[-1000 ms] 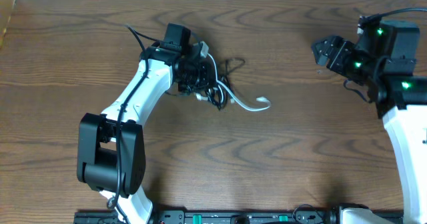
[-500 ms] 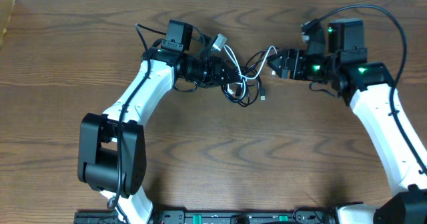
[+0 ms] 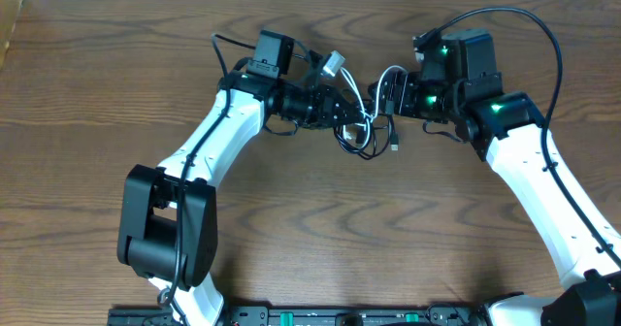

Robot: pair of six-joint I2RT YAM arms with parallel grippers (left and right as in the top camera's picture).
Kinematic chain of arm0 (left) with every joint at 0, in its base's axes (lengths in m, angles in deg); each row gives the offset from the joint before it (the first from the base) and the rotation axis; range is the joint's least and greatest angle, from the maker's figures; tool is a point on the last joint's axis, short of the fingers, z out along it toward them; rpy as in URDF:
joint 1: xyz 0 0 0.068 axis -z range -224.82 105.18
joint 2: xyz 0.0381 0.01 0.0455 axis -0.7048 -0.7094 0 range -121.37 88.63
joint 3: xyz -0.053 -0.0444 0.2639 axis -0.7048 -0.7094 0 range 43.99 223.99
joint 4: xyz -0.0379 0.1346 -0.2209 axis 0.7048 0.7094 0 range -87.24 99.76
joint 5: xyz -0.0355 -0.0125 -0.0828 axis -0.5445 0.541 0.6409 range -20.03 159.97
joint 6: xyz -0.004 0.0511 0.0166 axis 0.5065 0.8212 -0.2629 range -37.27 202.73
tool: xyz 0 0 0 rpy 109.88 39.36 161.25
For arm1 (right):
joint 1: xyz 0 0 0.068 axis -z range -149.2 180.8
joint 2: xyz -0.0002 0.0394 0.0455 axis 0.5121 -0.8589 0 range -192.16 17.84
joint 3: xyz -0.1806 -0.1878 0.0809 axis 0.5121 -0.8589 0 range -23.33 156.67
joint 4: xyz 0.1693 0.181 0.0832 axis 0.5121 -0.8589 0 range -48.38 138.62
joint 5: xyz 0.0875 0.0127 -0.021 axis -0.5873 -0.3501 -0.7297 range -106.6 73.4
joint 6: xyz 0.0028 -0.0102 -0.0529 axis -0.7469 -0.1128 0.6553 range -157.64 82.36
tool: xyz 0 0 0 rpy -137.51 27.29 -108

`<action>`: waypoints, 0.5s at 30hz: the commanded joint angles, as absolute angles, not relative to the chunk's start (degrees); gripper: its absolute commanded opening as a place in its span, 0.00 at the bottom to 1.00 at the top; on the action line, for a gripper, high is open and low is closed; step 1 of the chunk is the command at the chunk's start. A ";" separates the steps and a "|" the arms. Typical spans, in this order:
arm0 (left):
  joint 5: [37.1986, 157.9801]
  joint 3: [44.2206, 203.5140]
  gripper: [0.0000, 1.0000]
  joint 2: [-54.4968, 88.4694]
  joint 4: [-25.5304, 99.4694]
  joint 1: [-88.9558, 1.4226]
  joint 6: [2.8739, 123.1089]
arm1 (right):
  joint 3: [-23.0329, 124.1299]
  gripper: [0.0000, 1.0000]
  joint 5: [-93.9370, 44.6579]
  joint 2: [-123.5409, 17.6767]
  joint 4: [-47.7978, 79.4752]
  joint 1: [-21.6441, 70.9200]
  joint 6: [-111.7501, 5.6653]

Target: Untangle cables

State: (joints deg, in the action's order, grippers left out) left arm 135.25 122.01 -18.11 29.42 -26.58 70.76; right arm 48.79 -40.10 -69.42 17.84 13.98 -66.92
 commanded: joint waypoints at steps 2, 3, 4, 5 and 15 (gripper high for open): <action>136.41 121.83 0.07 -18.52 28.63 -25.42 71.35 | 49.75 0.59 -36.08 -71.11 18.21 13.37 -69.35; 136.43 121.83 0.07 -18.52 28.52 -25.26 71.35 | 49.75 0.58 -35.82 -71.30 18.25 13.39 -69.35; 136.43 121.83 0.07 -18.52 28.28 -25.00 71.37 | 49.75 0.56 -35.19 -71.74 18.32 13.39 -69.35; 136.41 121.83 0.07 -18.52 28.00 -24.78 71.37 | 49.75 0.55 -34.88 -72.18 18.45 13.37 -69.35; 109.50 121.83 0.07 -18.52 26.42 -24.76 61.54 | 50.43 0.01 -24.98 -70.84 8.64 15.47 -62.64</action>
State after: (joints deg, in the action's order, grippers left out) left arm 126.48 122.01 -18.13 26.88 -23.65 68.75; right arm 48.94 -31.95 -74.30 11.83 13.81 -67.29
